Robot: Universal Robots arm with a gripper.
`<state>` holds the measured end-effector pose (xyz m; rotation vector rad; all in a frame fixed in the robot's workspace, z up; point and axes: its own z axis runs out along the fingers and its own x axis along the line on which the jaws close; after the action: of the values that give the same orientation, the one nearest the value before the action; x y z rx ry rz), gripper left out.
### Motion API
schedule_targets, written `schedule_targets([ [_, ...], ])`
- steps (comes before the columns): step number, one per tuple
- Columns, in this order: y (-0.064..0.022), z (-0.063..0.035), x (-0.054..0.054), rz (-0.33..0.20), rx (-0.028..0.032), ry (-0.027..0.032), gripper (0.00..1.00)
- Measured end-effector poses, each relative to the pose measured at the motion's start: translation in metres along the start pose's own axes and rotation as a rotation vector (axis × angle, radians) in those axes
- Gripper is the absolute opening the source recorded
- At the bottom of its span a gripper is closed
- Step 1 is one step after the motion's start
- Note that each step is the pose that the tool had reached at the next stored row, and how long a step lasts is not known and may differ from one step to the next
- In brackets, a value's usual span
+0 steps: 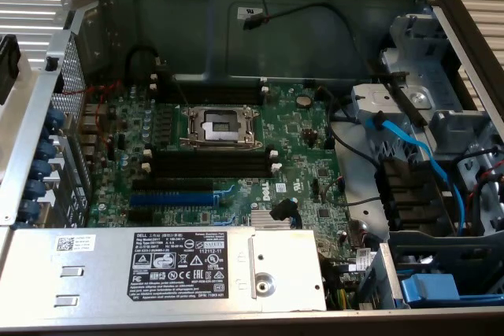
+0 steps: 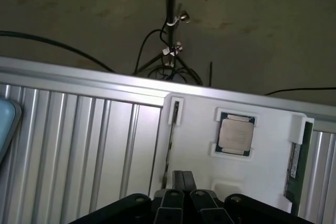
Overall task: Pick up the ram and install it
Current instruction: 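Pick up the ram and move it above insertion slot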
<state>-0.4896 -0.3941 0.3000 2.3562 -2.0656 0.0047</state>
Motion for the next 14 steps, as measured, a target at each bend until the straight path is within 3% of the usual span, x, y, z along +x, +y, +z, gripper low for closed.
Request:
schedule_targets([
  [8,-0.0140,0.0145,0.013,0.000,-0.0002,0.0001,0.10],
  [14,-0.0151,0.0256,0.013,0.000,-0.0001,0.0000,0.10],
])
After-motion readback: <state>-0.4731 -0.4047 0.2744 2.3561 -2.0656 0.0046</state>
